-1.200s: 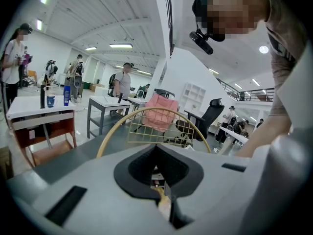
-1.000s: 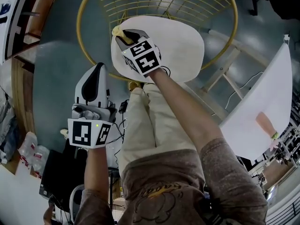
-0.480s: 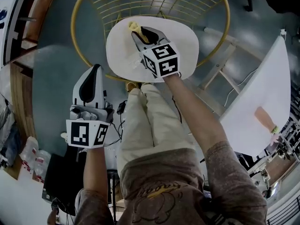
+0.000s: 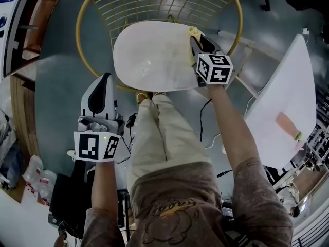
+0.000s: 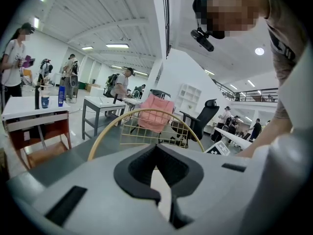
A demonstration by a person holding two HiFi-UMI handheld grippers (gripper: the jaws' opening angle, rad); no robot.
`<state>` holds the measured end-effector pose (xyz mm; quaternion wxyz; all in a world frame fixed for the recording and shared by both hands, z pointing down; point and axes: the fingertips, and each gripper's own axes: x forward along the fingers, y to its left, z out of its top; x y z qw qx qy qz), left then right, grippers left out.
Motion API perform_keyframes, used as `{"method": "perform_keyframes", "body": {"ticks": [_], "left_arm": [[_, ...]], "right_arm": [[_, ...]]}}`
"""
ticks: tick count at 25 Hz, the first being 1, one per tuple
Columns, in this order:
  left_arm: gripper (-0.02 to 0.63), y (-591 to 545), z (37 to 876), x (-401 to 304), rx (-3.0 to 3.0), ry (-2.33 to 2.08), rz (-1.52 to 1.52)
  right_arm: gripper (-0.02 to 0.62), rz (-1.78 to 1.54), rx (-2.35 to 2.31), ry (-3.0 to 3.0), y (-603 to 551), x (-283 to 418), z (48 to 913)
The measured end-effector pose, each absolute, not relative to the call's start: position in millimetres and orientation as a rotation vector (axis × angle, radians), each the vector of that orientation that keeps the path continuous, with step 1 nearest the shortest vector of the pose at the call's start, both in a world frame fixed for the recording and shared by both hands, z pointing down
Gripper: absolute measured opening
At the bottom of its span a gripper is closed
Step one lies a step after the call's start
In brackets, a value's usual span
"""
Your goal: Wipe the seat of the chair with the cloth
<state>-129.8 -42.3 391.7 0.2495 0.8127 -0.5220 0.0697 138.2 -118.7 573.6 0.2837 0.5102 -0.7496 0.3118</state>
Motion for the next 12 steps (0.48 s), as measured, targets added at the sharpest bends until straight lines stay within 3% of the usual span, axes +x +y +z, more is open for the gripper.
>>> {"method": "perform_keyframes", "body": {"ticks": [12], "left_arm": [[0.003,-40.5,389.1,-124.0,2.221,-1.404,0.19]], "right_arm": [[0.114,0.829,1.478,-1.832,-103.5,211.5,570.6]]}}
